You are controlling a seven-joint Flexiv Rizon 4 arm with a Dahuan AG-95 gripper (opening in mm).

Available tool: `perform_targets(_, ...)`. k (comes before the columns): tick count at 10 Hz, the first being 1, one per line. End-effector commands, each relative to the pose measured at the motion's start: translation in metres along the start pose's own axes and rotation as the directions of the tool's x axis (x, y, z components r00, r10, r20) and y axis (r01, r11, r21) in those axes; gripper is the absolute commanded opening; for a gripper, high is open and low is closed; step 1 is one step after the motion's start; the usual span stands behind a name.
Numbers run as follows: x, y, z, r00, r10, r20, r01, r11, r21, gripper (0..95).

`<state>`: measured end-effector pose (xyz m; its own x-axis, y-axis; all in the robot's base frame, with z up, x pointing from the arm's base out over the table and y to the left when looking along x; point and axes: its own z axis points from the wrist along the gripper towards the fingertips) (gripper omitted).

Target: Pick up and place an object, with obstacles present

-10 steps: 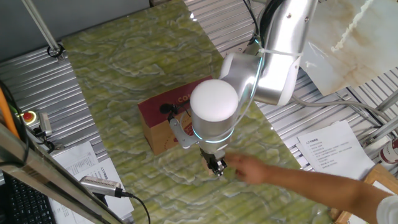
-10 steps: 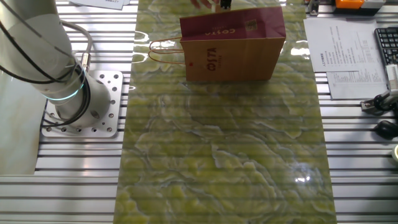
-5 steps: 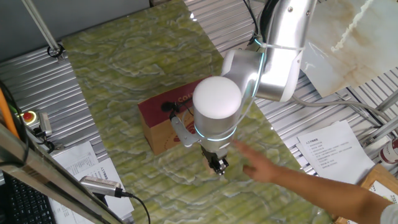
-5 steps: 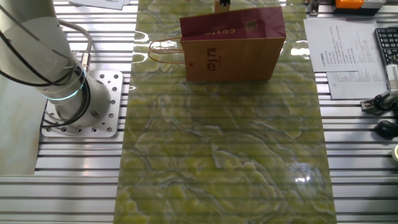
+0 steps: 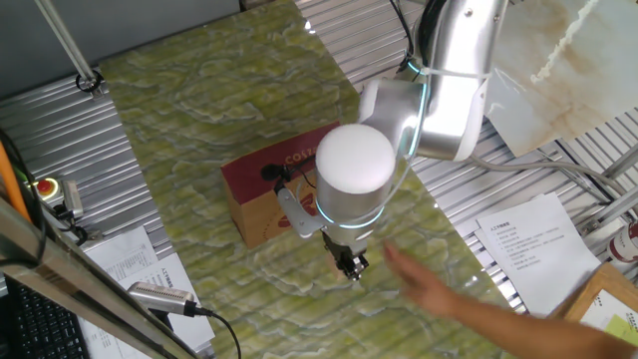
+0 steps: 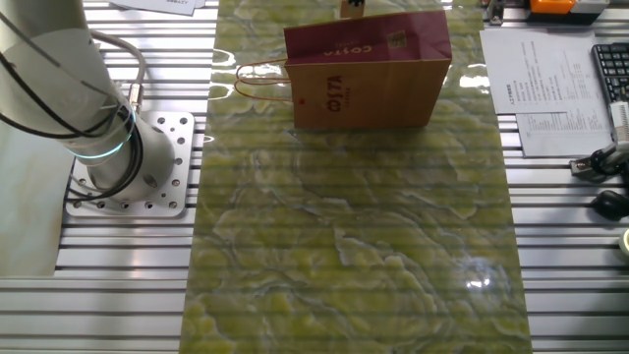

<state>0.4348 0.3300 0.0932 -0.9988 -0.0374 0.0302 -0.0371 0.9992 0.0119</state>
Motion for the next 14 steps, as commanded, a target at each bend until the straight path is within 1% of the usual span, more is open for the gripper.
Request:
perform_targets(1, 0.001, 0.000, -0.005, 1.000, 0.000, -0.005, 0.000, 1.000, 0.001, 0.0)
perform_targets(3, -0.002, 0.002, -0.009, 1.000, 0.005, -0.001, -0.005, 1.000, 0.001, 0.0)
perform_targets(4, -0.004, 0.004, -0.014, 1.000, 0.008, -0.002, -0.008, 1.000, 0.002, 0.0)
perform_targets(6, -0.012, 0.007, -0.025, 1.000, 0.023, -0.013, -0.023, 1.000, 0.003, 0.0)
perform_targets(8, -0.016, 0.008, -0.030, 0.999, 0.030, -0.012, -0.030, 1.000, 0.002, 0.0)
perform_targets(9, -0.018, 0.004, -0.034, 1.000, 0.027, -0.015, -0.026, 1.000, 0.002, 0.0)
perform_targets(11, -0.020, -0.008, -0.041, 1.000, 0.010, -0.023, -0.010, 1.000, -0.001, 0.0)
perform_targets(12, -0.021, -0.018, -0.046, 1.000, -0.003, -0.025, 0.003, 1.000, -0.003, 0.0)
perform_targets(14, -0.021, -0.031, -0.056, 0.999, -0.019, -0.026, 0.019, 1.000, -0.006, 0.0)
